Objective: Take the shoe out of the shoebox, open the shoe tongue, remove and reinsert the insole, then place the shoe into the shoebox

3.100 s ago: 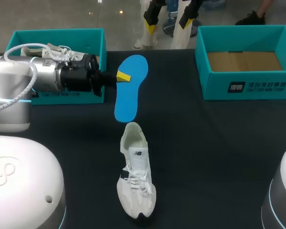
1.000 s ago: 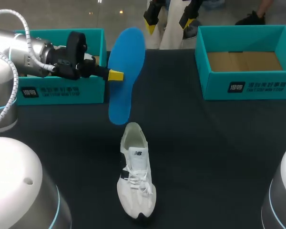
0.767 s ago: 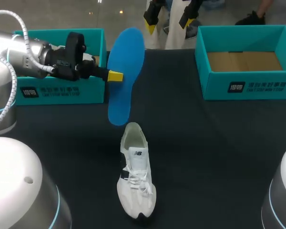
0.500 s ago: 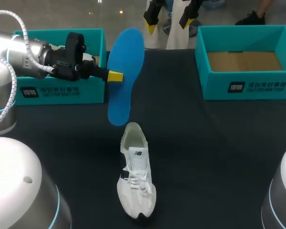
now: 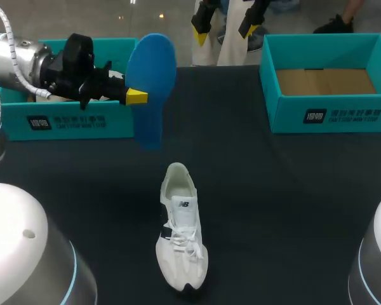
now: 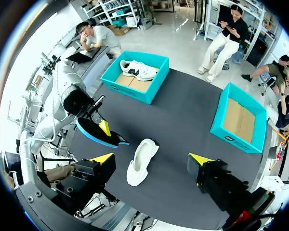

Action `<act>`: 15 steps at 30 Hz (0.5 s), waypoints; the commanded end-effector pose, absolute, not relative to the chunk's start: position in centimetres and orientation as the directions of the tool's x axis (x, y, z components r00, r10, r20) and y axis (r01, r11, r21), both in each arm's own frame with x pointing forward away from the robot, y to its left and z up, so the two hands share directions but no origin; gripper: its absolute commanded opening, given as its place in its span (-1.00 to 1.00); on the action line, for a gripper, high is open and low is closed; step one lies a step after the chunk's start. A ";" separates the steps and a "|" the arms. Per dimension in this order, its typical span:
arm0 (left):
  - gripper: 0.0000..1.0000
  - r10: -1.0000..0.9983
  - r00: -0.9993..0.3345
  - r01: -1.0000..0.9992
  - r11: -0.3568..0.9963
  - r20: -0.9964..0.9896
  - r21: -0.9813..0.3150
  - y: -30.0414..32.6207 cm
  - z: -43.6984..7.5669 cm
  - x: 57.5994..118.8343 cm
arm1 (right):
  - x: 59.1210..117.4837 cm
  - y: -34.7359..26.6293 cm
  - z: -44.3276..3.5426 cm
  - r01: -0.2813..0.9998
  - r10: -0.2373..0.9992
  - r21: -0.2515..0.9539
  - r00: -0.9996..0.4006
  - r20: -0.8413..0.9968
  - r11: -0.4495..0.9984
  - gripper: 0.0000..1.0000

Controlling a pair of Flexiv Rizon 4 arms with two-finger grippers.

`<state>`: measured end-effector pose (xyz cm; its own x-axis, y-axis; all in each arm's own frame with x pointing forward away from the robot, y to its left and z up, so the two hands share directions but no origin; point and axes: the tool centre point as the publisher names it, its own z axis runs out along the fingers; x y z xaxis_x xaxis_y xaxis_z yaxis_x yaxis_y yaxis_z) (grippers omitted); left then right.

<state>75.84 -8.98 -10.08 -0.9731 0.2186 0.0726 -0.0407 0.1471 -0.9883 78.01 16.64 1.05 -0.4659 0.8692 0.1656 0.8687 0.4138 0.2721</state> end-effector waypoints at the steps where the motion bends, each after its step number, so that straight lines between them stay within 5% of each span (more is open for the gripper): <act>1: -1.00 0.268 -0.940 0.232 0.046 -0.212 -0.972 -8.0 -11.7 75.1 | 78.1 16.7 1.1 0.869 0.870 0.270 -0.465 0.165 0.414 1.00; 15: -1.00 0.264 -0.952 0.201 0.153 -0.156 -0.968 -8.8 -14.3 74.1 | 78.1 16.7 1.1 0.869 0.870 0.270 -0.465 0.165 0.414 1.00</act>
<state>74.30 -8.83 -14.53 -0.9516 0.2656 -0.1547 0.1985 0.1469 -0.9690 78.02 16.64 1.05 -0.4659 0.8692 0.1656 0.8687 0.4138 0.2722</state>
